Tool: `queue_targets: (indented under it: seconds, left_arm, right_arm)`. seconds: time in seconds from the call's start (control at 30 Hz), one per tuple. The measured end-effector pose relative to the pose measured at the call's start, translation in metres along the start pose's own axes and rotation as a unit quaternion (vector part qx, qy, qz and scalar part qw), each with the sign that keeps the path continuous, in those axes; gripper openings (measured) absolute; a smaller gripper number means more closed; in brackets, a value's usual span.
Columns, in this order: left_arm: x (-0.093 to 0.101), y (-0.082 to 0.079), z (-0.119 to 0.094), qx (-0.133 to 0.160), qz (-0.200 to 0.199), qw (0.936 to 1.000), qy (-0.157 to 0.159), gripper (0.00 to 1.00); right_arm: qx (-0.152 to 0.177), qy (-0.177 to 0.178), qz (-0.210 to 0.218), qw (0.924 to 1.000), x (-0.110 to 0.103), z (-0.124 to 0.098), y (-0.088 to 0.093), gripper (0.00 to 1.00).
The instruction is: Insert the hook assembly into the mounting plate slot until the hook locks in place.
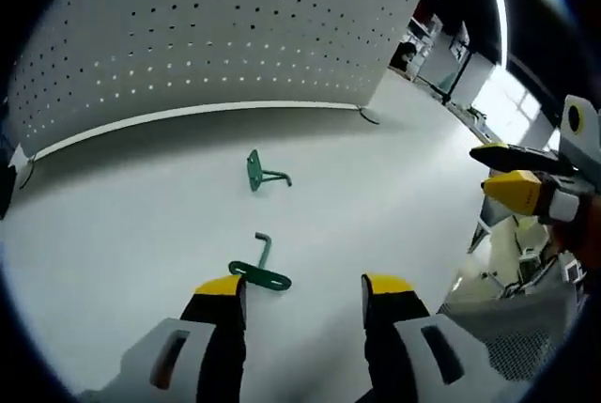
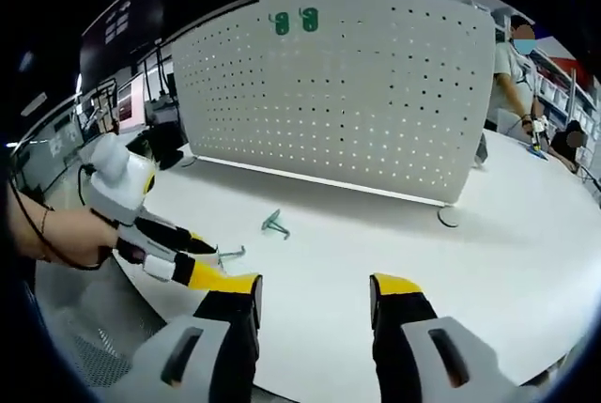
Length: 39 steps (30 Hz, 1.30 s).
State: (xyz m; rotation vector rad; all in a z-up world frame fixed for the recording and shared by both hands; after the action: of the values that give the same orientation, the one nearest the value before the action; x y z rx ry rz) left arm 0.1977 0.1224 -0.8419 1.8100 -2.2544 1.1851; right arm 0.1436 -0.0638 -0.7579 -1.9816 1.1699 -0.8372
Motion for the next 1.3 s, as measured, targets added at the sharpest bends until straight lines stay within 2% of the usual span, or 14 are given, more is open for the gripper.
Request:
queue_targets:
  seconds: [0.17,0.27,0.3,0.33,0.5,0.73,1.0,1.1,1.3]
  left_arm:
    - [-0.007,-0.003,0.010,-0.010,0.016,0.9996,-0.020,0.41]
    - [-0.011,-0.003,0.014,-0.019,0.072,0.9964,-0.042,0.34]
    - [-0.011,-0.002,0.016,-0.026,0.081,0.9954,-0.044,0.30]
    - [-0.010,-0.004,0.015,-0.018,0.086,0.9949,-0.049,0.28]
    - [-0.013,-0.012,0.017,-0.014,0.077,0.9956,-0.051,0.21]
    - [-0.016,-0.018,0.021,-0.014,0.081,0.9951,-0.055,0.18]
    - [-0.020,-0.020,0.022,-0.018,0.101,0.9926,-0.066,0.08]
    - [-0.022,-0.021,0.023,-0.021,0.128,0.9892,-0.068,0.07]
    - [-0.023,-0.022,0.023,-0.021,0.138,0.9876,-0.071,0.04]
  right_arm:
    - [-0.004,-0.002,0.004,1.0000,0.003,0.001,0.005,0.42]
    - [-0.005,-0.003,0.009,0.9999,0.004,0.002,0.006,0.42]
    - [-0.005,-0.004,0.011,0.9999,0.004,0.003,0.006,0.41]
    - [-0.006,-0.005,0.012,0.9999,0.004,0.003,0.006,0.41]
    - [-0.007,-0.008,0.013,0.9999,0.005,0.005,0.007,0.40]
    - [-0.008,-0.005,0.017,0.9998,0.010,0.006,0.008,0.40]
    - [-0.007,-0.004,0.020,0.9998,0.013,0.008,0.007,0.39]
    - [-0.007,-0.005,0.022,0.9997,0.013,0.009,0.007,0.38]
    - [-0.011,-0.006,0.022,0.9997,0.013,0.010,0.009,0.38]
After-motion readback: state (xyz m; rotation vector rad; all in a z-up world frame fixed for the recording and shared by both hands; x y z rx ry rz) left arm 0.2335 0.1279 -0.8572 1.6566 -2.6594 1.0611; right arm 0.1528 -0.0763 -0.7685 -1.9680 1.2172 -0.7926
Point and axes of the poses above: the point that each gripper's makers call its tool centre point, and the gripper's own axes: z roughly forward along the fingers, x roughly to its right, y roughly out of its underside, the point moved 6 cm from there along -z, roughly backward along the fingers, and after that the axes turned 15 degrees about -z, right-handed, at the moved point
